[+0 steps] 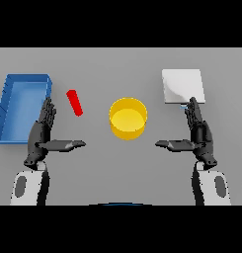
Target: Pick up the red beaker and tilt it to pour out 1 green nut into yellow bowl. Pick up the yellow bowl and place it on the metallic measuring scale.
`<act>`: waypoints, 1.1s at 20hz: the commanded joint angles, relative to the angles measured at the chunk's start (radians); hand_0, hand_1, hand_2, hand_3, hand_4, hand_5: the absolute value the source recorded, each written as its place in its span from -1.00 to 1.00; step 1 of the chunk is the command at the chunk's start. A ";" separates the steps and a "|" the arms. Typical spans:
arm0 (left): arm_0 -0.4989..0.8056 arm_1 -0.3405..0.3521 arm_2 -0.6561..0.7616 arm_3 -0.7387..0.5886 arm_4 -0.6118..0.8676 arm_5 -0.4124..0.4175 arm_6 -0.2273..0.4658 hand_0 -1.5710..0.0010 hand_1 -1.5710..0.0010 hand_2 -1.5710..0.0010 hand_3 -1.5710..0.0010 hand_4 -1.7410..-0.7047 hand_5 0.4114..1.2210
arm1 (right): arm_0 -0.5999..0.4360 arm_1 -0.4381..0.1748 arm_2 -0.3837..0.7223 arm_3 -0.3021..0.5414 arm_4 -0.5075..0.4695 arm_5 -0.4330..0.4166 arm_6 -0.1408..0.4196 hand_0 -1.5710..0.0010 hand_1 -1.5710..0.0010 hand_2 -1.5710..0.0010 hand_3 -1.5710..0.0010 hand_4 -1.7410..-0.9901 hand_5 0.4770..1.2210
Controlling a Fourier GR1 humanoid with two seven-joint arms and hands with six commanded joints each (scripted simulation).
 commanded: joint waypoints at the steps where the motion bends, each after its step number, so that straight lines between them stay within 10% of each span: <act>1: 0.001 0.001 0.001 -0.001 0.001 0.000 -0.001 1.00 1.00 1.00 1.00 0.04 -0.34 | 0.000 0.001 0.000 0.000 0.000 -0.001 0.000 1.00 1.00 1.00 1.00 0.50 -0.75; 10: 0.081 0.063 -0.069 -0.116 -0.072 -0.038 -0.008 1.00 1.00 1.00 1.00 0.04 -0.35 | 0.036 -0.076 0.071 -0.049 0.164 -0.022 -0.033 1.00 1.00 1.00 1.00 0.47 -0.72; 22: 0.012 0.061 -0.078 -0.028 -0.122 -0.021 0.044 1.00 1.00 1.00 1.00 0.05 -0.39 | 0.039 -0.088 0.071 -0.078 0.110 0.037 -0.061 1.00 1.00 1.00 1.00 0.20 -0.61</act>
